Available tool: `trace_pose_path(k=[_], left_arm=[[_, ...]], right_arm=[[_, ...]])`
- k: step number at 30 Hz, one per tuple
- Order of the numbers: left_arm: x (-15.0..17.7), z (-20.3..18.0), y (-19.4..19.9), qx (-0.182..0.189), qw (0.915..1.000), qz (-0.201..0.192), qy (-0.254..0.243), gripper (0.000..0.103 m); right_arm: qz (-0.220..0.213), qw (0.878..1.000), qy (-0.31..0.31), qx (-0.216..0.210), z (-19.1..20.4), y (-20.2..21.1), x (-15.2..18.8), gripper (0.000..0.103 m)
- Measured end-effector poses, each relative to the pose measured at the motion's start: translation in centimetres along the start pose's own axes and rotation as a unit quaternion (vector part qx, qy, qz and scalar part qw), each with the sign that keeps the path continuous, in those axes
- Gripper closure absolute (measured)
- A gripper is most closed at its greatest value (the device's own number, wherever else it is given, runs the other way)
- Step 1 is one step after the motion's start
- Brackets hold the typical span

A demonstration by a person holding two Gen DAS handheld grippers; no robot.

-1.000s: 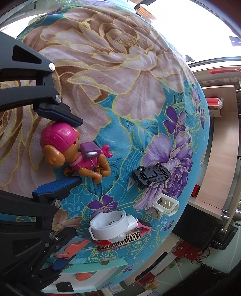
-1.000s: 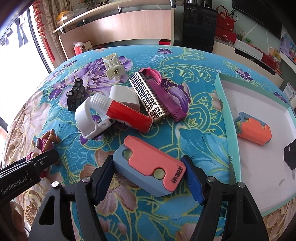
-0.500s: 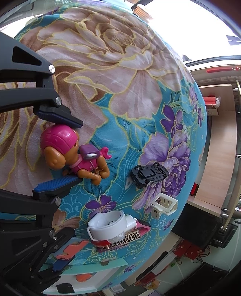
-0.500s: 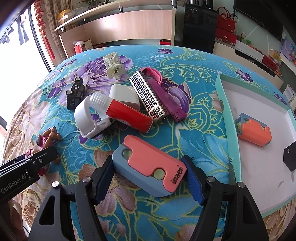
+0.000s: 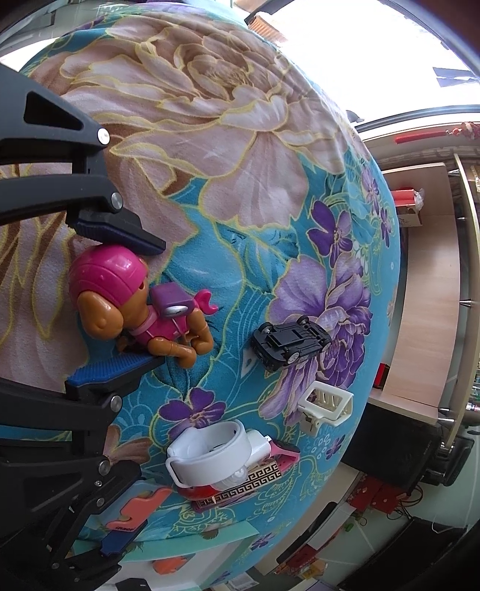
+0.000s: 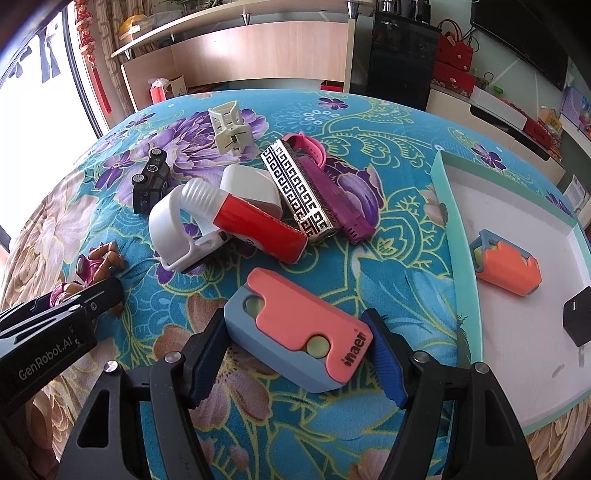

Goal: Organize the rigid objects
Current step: 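Carry the doll and pink-grey toy knife into the box lid with both tools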

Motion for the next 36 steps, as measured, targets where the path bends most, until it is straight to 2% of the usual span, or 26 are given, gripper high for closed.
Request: trace_pose_path(k=[7, 18, 22, 27, 32, 36], left_arm=[[-0.4, 0.3, 0.8, 0.011, 0.9999, -0.003, 0.008, 0.051], [-2.7, -0.4, 5.6, 0.030, 0.9974, -0.065, 0.006, 0.051], [-3.2, -3.2, 7.1, 0.047, 0.9957, -0.076, -0.022, 0.051], [-3.2, -8.2, 9.1, 0.065, 0.9907, -0.088, -0.080, 0.051], [-2.8, -13.9, 11.3, 0.084, 0.9805, -0.102, -0.146, 0.051], [-2.3, -18.3, 12.8, 0.100, 0.9699, -0.112, -0.192, 0.051]], right_arm=[[-0.016, 1.000, -0.012, -0.019, 0.1, 1.0, -0.5, 0.031], [-0.086, 0.996, -0.022, -0.010, -1.2, 5.9, -3.0, 0.031], [-0.097, 0.994, -0.044, 0.013, -4.1, 7.5, -3.3, 0.031], [-0.099, 0.989, -0.098, 0.052, -10.0, 9.4, -2.4, 0.031], [-0.098, 0.978, -0.165, 0.075, -15.7, 10.9, -0.5, 0.030], [-0.093, 0.971, -0.203, 0.083, -18.6, 11.5, 0.8, 0.030]])
Point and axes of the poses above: each gripper's, at about its wrist camera, not at the fingertips, and y roughly against the way its jaws point, z to its left, x to its underside, the point moved 10 cm from there along -y, roughly the way its jaws point, and after that the axes turned 13 degrees about -x, right-handed, at the moved point
